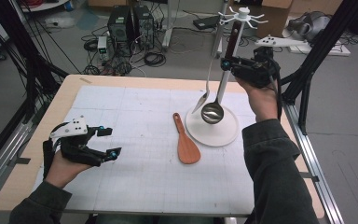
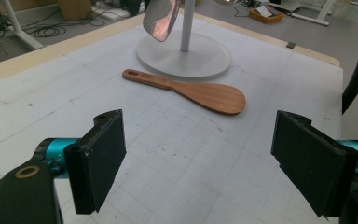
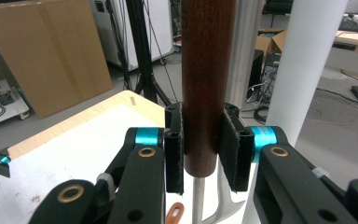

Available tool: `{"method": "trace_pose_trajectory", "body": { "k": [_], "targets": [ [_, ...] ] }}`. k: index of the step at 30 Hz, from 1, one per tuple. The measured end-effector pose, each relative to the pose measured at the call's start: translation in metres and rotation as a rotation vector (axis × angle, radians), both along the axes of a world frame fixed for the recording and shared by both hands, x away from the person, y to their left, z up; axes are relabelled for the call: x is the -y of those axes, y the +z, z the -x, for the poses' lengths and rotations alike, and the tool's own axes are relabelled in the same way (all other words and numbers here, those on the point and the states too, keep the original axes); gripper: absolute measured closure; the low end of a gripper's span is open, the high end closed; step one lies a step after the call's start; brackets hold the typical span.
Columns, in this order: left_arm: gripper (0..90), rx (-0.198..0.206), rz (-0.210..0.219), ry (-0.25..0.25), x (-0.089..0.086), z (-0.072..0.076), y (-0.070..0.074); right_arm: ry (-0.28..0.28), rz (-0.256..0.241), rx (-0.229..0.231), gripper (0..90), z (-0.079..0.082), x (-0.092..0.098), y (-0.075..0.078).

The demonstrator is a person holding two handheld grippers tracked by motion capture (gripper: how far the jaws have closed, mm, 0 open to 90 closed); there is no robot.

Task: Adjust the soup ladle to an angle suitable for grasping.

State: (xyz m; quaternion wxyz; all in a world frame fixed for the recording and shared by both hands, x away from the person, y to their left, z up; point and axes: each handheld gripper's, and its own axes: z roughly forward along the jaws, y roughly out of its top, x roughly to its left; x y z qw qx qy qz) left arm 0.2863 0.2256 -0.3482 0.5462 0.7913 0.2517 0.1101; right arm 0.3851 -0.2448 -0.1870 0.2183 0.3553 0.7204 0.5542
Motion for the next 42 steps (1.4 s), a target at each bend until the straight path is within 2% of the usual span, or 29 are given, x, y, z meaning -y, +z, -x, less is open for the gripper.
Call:
{"method": "trace_pose_trajectory", "body": {
  "k": [9, 20, 25, 32, 38, 42],
  "targets": [
    [18.2, -0.001, 0.003, 0.000, 0.000, 0.000, 0.000, -0.007, 0.002, 0.000, 72.4, -0.002, 0.002, -0.002],
    [18.2, -0.003, 0.004, 0.003, -0.001, -0.001, 0.000, -0.004, -0.004, 0.014, 64.4, 0.008, 0.008, -0.003],
    [18.1, -0.003, 0.001, 0.003, -0.002, -0.002, -0.001, 0.002, -0.011, 0.025, 64.2, 0.013, 0.014, -0.004],
    [17.9, -0.004, 0.001, 0.006, -0.004, -0.002, -0.002, 0.059, -0.010, 0.036, 72.5, 0.019, 0.016, -0.003],
    [17.8, -0.009, 0.003, 0.008, -0.005, -0.003, -0.003, 0.128, 0.013, 0.044, 89.5, 0.022, 0.014, 0.003],
    [17.8, -0.009, 0.007, 0.010, -0.007, -0.003, -0.003, 0.171, 0.018, 0.040, 89.5, 0.023, 0.016, 0.011]
  ]
}}
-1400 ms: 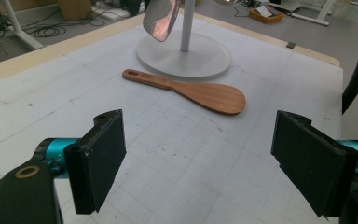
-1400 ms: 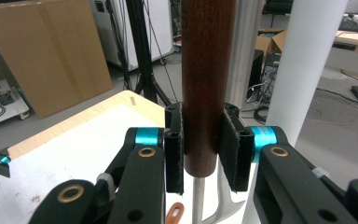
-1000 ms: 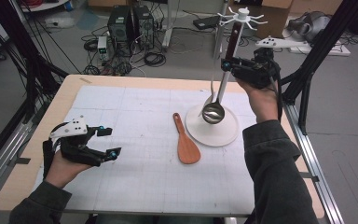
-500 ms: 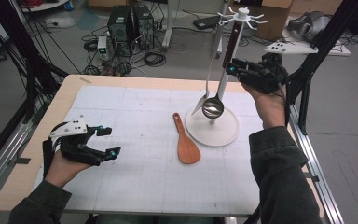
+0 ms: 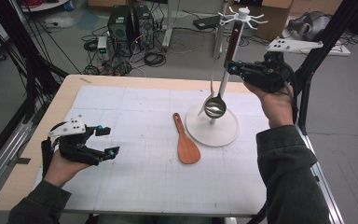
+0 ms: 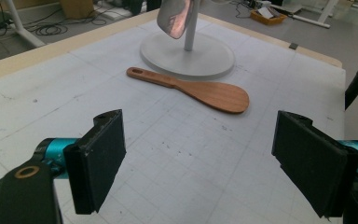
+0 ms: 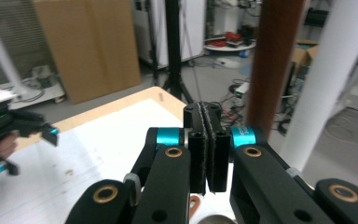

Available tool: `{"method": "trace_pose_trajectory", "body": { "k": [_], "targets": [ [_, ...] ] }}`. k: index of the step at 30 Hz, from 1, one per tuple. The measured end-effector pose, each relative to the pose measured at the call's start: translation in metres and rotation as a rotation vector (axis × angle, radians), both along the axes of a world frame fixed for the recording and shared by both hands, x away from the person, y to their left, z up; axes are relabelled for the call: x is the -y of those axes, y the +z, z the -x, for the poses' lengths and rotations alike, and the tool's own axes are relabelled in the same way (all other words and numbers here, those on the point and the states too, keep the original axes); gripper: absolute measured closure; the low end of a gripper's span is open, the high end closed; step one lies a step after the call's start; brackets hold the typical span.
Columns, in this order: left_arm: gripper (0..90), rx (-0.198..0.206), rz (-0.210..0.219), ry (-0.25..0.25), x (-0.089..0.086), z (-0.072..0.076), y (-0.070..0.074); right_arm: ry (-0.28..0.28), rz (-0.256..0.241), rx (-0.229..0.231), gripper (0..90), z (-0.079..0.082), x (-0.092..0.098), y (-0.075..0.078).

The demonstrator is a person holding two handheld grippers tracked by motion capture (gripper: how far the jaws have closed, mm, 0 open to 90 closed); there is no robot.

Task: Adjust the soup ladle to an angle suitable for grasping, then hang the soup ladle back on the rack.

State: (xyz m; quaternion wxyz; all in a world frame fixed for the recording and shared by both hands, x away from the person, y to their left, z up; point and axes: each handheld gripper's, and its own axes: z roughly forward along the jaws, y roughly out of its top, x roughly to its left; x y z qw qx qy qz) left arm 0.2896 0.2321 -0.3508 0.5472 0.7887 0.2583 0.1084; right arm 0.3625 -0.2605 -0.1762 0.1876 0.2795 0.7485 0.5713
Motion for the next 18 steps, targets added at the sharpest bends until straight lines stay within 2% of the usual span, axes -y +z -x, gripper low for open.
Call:
{"method": "trace_pose_trajectory", "body": {
  "k": [6, 12, 18],
  "targets": [
    [17.7, -0.001, 0.006, 0.006, 0.000, 0.000, 0.000, 0.018, -0.004, 0.010, 89.5, 0.002, 0.006, 0.015],
    [17.7, 0.000, 0.008, 0.006, -0.001, 0.000, 0.000, -0.017, -0.014, 0.031, 89.5, 0.004, 0.013, 0.033],
    [17.7, -0.002, 0.012, 0.006, 0.000, -0.001, 0.000, -0.035, -0.011, 0.052, 89.5, 0.003, 0.013, 0.046]
  ]
}}
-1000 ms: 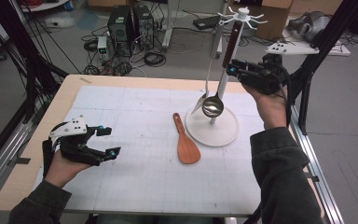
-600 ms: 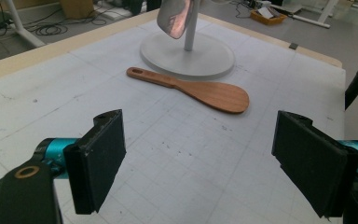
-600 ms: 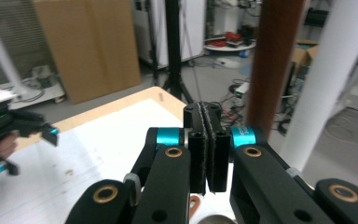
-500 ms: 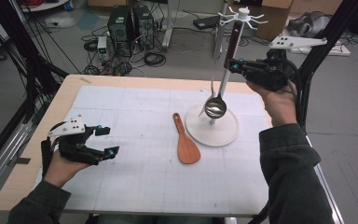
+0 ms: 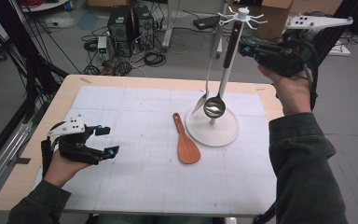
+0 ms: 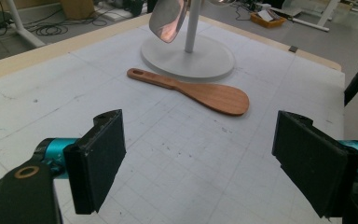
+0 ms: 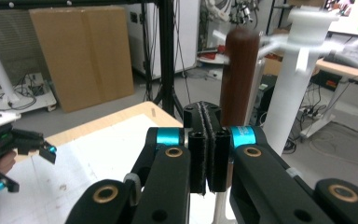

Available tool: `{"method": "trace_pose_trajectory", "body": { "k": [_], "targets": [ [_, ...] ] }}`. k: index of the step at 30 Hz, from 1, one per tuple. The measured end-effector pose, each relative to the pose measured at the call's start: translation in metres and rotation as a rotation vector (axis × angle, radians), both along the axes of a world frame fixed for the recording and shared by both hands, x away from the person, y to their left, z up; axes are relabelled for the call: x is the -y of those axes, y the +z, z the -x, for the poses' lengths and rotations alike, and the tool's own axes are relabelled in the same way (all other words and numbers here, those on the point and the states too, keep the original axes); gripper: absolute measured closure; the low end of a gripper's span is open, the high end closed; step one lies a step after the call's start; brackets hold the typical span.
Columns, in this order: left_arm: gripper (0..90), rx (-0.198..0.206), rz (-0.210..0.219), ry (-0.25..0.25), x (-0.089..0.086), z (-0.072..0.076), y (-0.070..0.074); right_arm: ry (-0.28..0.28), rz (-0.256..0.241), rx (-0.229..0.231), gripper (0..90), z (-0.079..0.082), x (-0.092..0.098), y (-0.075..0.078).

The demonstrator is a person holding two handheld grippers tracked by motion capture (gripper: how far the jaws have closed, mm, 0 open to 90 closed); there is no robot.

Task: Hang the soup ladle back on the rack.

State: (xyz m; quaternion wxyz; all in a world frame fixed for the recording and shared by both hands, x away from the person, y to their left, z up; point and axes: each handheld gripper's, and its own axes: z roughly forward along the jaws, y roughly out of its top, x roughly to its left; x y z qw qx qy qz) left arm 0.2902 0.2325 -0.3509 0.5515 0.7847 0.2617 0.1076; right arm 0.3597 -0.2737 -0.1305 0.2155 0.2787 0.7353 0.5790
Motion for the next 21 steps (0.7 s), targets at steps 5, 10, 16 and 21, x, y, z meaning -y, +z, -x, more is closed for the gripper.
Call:
{"method": "trace_pose_trajectory", "body": {
  "k": [5, 10, 16, 21],
  "targets": [
    [17.7, 0.002, 0.003, 0.001, -0.001, 0.001, 0.001, -0.018, 0.005, 0.011, 89.6, -0.004, -0.006, 0.008],
    [17.7, 0.002, 0.006, 0.002, -0.001, 0.001, 0.001, -0.034, 0.006, 0.012, 89.5, -0.008, -0.009, 0.014],
    [17.7, -0.001, 0.002, -0.001, 0.000, 0.001, 0.000, -0.073, 0.001, 0.018, 89.6, -0.011, -0.008, 0.016],
    [17.7, 0.000, 0.005, 0.001, -0.001, 0.001, 0.000, -0.084, 0.020, 0.019, 89.7, -0.013, -0.013, 0.015]
  ]
}}
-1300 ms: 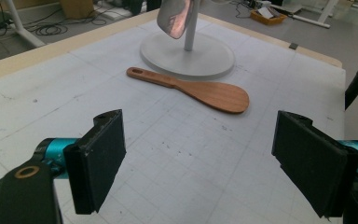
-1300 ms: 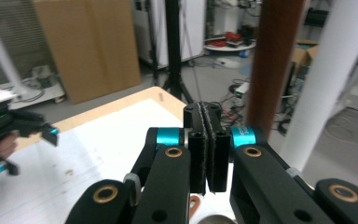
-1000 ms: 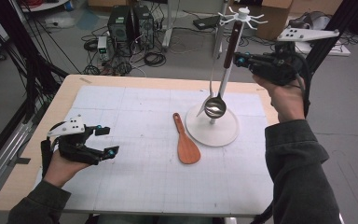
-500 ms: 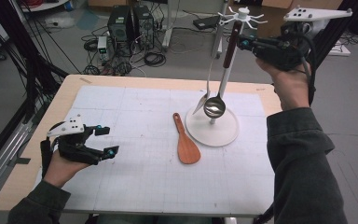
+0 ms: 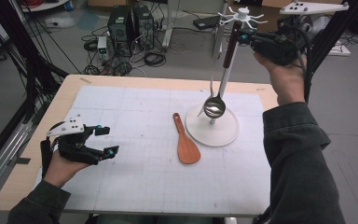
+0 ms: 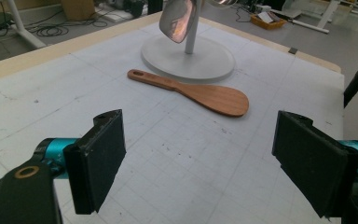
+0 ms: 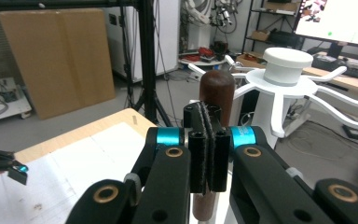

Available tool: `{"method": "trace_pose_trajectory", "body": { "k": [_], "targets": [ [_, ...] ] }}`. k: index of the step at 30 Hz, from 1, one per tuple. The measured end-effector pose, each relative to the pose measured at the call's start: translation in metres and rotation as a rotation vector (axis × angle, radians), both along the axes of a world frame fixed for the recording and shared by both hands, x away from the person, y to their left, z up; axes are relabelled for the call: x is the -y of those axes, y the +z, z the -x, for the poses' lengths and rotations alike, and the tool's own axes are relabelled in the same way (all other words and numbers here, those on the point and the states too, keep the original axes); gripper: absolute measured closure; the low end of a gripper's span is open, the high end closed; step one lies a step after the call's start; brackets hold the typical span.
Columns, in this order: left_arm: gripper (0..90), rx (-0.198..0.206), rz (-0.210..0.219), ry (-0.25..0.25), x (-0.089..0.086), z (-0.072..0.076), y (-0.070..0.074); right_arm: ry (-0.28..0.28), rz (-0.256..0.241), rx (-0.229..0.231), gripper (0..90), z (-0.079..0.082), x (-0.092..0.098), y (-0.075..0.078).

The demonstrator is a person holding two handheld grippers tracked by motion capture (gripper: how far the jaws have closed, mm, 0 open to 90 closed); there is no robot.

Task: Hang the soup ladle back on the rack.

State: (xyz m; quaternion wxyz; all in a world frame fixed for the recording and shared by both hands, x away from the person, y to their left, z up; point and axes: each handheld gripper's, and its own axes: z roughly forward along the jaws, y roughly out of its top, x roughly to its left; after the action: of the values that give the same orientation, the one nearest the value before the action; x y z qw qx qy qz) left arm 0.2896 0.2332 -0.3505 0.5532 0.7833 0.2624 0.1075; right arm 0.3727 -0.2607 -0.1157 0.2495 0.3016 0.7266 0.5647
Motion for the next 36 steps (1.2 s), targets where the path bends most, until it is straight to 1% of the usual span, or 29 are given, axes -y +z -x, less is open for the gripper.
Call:
{"method": "trace_pose_trajectory", "body": {
  "k": [8, 17, 22, 25, 29, 30, 36],
  "targets": [
    [17.7, -0.001, 0.001, 0.000, 0.000, 0.000, 0.000, -0.005, 0.004, 0.010, 89.8, -0.001, -0.006, -0.001],
    [17.7, 0.002, 0.002, -0.001, 0.000, 0.000, 0.000, -0.008, 0.015, 0.007, 89.8, -0.002, -0.010, -0.001],
    [17.7, 0.001, 0.003, -0.002, 0.000, 0.000, 0.000, -0.001, 0.013, 0.013, 89.8, 0.003, -0.004, -0.001],
    [17.7, -0.001, 0.002, -0.003, 0.000, 0.001, 0.000, -0.008, 0.012, 0.015, 89.8, 0.006, 0.003, -0.002],
    [17.7, 0.000, 0.003, 0.003, -0.001, 0.000, 0.001, -0.019, 0.011, 0.006, 89.9, 0.008, 0.013, -0.003],
    [17.7, -0.001, 0.004, 0.003, 0.000, 0.000, 0.000, -0.022, 0.007, 0.014, 89.8, 0.008, 0.016, -0.003],
    [17.7, -0.001, -0.004, 0.001, 0.000, 0.000, 0.000, -0.043, -0.003, 0.013, 89.8, 0.008, 0.026, -0.002]
  ]
}}
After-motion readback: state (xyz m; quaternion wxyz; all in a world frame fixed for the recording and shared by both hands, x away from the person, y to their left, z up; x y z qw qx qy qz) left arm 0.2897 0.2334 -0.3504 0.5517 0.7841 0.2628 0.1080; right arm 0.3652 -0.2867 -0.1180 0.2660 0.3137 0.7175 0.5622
